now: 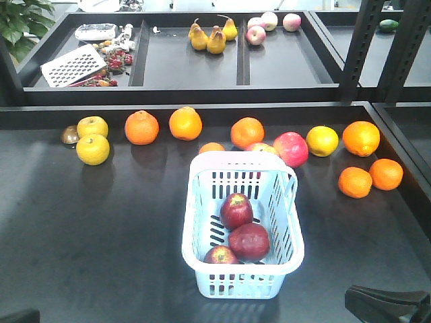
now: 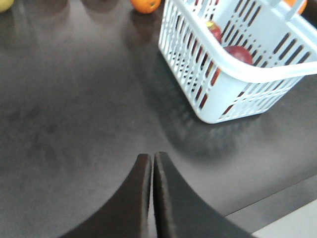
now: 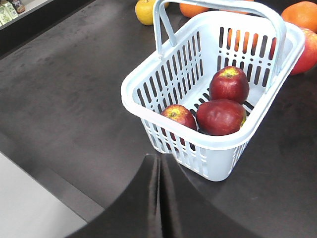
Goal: Pick three apples into basket with both arms
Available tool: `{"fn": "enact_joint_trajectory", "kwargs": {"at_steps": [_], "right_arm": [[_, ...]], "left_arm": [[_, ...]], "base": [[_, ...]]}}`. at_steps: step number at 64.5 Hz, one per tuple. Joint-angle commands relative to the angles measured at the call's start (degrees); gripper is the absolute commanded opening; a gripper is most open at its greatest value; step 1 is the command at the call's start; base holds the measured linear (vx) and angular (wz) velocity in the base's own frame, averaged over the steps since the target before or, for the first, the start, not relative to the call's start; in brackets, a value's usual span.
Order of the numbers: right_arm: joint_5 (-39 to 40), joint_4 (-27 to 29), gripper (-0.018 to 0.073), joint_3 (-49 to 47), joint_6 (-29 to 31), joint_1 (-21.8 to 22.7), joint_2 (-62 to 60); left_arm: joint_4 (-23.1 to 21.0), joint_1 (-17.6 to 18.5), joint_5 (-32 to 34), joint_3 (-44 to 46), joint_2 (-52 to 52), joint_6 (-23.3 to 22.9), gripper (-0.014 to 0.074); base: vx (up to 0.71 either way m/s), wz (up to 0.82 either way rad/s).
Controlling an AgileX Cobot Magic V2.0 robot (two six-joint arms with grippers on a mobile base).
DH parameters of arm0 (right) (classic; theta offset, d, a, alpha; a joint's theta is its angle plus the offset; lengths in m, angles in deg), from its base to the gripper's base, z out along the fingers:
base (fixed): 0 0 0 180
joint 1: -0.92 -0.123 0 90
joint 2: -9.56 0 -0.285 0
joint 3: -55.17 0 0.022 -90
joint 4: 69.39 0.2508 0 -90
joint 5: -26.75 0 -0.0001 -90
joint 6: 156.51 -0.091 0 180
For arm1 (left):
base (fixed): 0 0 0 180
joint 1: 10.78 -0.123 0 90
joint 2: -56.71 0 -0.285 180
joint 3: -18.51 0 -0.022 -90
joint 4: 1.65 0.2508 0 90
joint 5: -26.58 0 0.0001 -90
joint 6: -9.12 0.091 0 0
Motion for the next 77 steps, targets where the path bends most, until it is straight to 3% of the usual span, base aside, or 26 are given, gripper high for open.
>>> {"fn": "enact_joint_trajectory", "kwargs": {"at_steps": [1,10,25,31,46,53,62,77], "right_arm": [[2.8,0.9,-0.0004,-1.6,0.5,0.2,0.1],[2.8,0.9,-0.0004,-1.6,0.5,0.2,0.1],[2.8,0.9,-0.0004,-1.6,0.5,0.2,0.1],[2.8,0.9,-0.0004,-1.6,0.5,0.2,0.1],[2.8,0.9,-0.0004,-1.6,0.5,0.2,0.1],[2.7,0.9,-0.0004,-1.6,0.5,0.2,0.1],[2.7,0.9,-0.0004,-1.6,0.5,0.2,0.1],[2.7,0.9,-0.0004,-1.6,0.5,0.2,0.1]], "left_arm": [[0.2,0.1,9.8,-2.6,0.3,-1.2,-0.0006],[0.3,0.1,19.6,-8.5,-1.5,-1.2,-0.0006],[10.1,-0.8,19.5,-8.2,-10.6,2.1,-0.0006],[11.9,-4.2,18.3,-8.2,-14.9,2.4,-0.0006],[13.8,-17.1,13.2,-8.2,-25.8,2.3,-0.0006],[13.7,-21.4,13.7,-8.2,-25.5,2.1,-0.0006],[13.7,-25.2,14.0,-8.2,-25.5,1.7,-0.0006],[13.7,-27.3,14.5,-8.2,-25.5,1.1,-0.0006]], "base": [[0.0,0.0],[0.0,0.0],[0.0,0.0],[0.0,0.0],[0.0,0.0],[0.0,0.0],[0.0,0.0],[0.0,0.0]]}}
